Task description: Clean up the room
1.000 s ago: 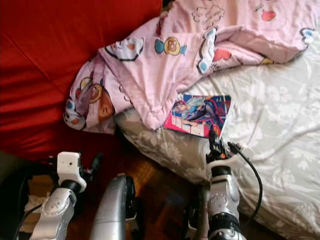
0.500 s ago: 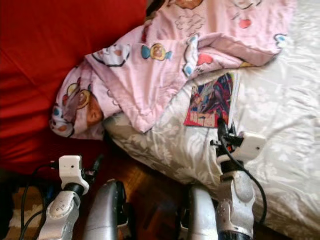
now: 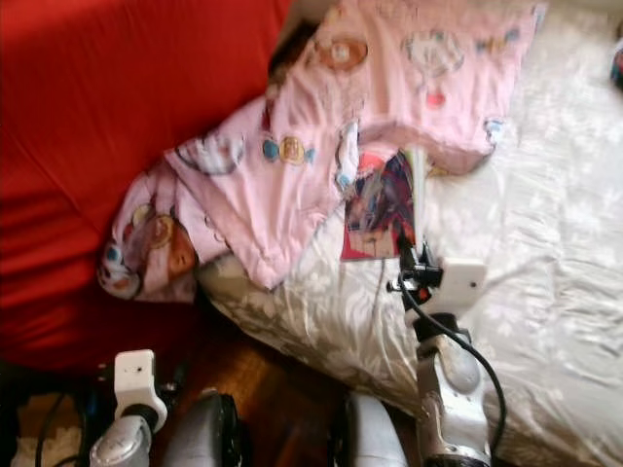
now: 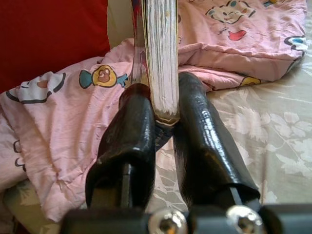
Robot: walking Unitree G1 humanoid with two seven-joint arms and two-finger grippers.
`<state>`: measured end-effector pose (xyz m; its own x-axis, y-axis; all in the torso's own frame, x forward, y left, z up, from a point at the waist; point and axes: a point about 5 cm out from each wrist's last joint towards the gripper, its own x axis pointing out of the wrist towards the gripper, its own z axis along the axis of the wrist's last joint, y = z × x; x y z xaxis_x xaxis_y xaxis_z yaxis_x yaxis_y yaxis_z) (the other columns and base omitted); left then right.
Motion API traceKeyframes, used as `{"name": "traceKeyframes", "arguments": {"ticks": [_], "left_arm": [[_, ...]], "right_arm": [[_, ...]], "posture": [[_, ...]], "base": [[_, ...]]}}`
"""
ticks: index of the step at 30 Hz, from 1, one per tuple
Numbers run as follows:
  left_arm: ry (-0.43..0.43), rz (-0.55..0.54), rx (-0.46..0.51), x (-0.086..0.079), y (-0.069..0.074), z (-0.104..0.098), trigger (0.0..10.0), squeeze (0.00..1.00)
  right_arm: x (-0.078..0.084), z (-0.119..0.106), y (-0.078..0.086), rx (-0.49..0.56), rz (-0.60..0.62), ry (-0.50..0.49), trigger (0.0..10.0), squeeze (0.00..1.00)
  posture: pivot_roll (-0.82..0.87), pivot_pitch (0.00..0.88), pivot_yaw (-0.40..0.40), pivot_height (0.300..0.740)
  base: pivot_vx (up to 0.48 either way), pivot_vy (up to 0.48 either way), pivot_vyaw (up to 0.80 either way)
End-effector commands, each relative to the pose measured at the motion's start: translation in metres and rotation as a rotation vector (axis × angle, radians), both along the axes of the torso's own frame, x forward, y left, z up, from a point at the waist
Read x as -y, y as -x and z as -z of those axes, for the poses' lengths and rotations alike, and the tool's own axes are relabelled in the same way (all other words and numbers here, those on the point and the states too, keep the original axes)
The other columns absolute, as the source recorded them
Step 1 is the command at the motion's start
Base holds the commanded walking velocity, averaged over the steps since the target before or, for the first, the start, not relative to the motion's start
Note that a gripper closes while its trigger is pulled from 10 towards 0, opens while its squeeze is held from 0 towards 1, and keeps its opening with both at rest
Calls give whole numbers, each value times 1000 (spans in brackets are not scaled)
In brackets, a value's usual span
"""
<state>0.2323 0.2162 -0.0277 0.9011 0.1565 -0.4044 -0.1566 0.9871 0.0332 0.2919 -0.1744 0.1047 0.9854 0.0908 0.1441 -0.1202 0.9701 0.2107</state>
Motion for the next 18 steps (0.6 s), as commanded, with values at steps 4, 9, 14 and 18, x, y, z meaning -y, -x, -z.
{"name": "traceKeyframes", "arguments": {"ticks": [4, 9, 14, 18], "left_arm": [[-19, -29, -168, -8, 27, 24, 10000, 0], [-17, -33, -227, -6, 31, 30, 10000, 0], [-5, -41, -266, 0, 27, 33, 10000, 0], [-1, -36, -275, 4, 21, 31, 10000, 0]], "right_arm": [[6, 13, 0, -30, 48, -22, 10000, 0], [3, 16, -4, -36, 33, -14, 10000, 0], [6, 22, -9, -50, 35, 23, 10000, 0], [9, 24, -13, -61, 37, 76, 10000, 0]], "posture": [[-11, 83, -29, 740], [-11, 25, -43, 740], [-7, 0, -56, 740], [-13, 0, -61, 740]], "base": [[0, 0, 0], [0, 0, 0], [0, 0, 0], [0, 0, 0]]}}
